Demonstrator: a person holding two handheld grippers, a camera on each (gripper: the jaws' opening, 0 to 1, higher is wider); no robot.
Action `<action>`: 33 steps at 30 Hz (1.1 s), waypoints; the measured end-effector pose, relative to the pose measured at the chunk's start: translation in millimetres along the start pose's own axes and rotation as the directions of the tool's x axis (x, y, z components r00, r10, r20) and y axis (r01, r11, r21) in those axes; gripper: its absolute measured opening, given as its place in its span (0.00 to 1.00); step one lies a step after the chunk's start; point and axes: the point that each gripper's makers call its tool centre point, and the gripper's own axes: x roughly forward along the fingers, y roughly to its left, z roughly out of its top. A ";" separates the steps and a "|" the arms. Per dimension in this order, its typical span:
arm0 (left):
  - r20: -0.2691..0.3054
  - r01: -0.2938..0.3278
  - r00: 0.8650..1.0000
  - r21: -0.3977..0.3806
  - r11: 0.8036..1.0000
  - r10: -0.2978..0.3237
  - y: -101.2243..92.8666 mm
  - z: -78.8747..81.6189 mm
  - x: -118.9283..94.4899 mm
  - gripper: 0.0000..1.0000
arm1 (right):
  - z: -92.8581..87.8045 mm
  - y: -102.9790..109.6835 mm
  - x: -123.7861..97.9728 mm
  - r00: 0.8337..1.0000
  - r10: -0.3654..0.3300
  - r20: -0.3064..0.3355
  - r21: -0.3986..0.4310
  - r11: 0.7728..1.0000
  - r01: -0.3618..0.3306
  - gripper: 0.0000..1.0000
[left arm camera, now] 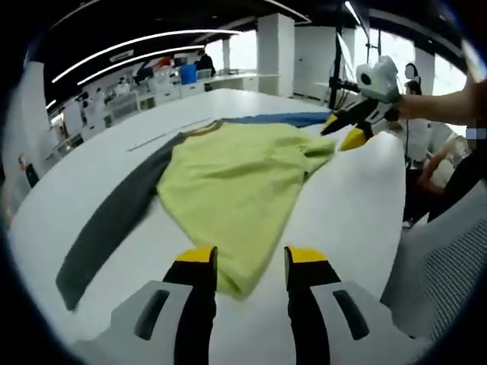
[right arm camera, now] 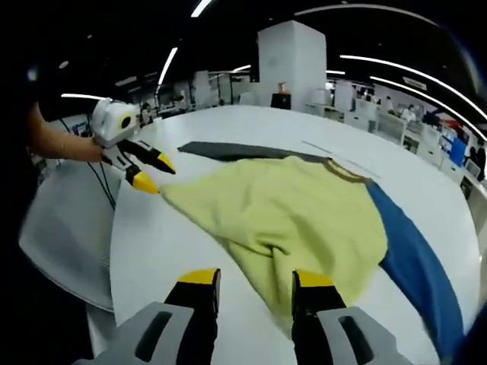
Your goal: Fold the garment on the visible template until the final outline fits inside the template.
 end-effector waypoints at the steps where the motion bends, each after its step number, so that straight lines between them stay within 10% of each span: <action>1: -0.008 -0.008 1.000 0.013 1.000 0.008 0.1 -1.1 0.8 0.29 | -0.2 0.5 2.5 1.000 -0.004 -0.001 -0.008 1.000 0.004 0.31; 33: -0.068 -0.025 0.997 0.178 0.984 0.038 -1.0 -20.0 19.6 0.01 | -15.9 -6.0 40.0 0.990 -0.094 -0.105 -0.137 0.987 0.079 0.08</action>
